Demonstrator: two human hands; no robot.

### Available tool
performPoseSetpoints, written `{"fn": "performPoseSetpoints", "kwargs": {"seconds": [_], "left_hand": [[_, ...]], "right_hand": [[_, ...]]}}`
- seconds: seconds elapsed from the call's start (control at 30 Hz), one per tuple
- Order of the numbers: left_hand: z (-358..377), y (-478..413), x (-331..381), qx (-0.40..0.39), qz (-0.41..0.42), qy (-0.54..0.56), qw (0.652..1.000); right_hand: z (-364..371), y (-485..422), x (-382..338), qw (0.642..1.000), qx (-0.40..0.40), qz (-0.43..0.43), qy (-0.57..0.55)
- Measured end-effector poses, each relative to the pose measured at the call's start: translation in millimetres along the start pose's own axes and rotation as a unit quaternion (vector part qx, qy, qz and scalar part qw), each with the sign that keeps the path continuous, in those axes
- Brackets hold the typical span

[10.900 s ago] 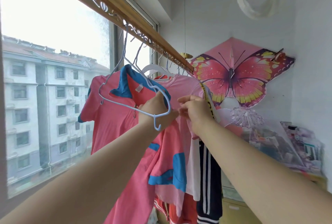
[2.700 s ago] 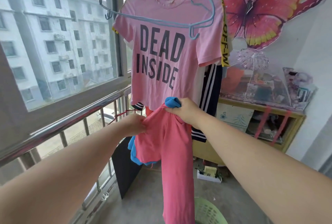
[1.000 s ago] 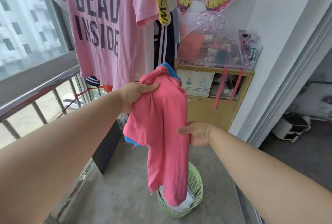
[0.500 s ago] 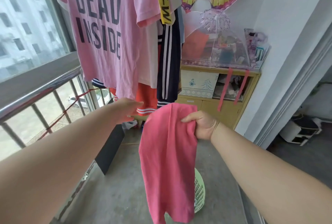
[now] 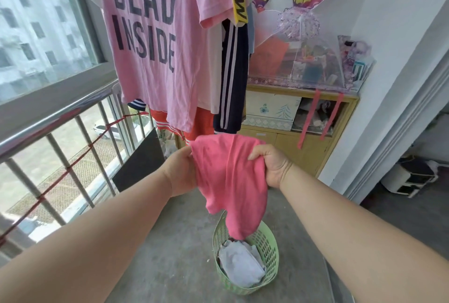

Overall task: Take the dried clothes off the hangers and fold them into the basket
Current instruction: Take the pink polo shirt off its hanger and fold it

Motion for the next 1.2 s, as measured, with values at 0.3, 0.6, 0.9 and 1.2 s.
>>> {"fn": "performPoseSetpoints", "kwargs": {"seconds": [0.3, 0.6, 0.9, 1.2], "left_hand": [[-22.3, -9.8, 14.2, 0.080, 0.078, -0.052, 0.992], [-34.0, -8.6, 34.5, 0.105, 0.132, -0.071, 0.983], [-36.3, 7.7, 42.8, 0.120, 0.130, -0.033, 0.984], [-66.5, 15.6, 52.0, 0.210, 0.135, -0.080, 0.965]], "right_hand": [[-43.2, -11.7, 22.9, 0.977, 0.161, 0.062, 0.121], [-53.7, 1.5, 23.4, 0.946, 0.221, 0.053, 0.231], [-48.3, 7.0, 22.8, 0.954, 0.203, 0.062, 0.209], [-47.5, 22.3, 21.7, 0.988, 0.133, 0.056, 0.051]]}}
Point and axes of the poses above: each hand's wrist, its own y-axis away from the middle knuckle, its own z-axis out of the palm, x = y × z, the point moved 10 cm from there along -y, towards the middle knuckle, and after that the axes turned 7 degrees about y, right-handed, at the moved point
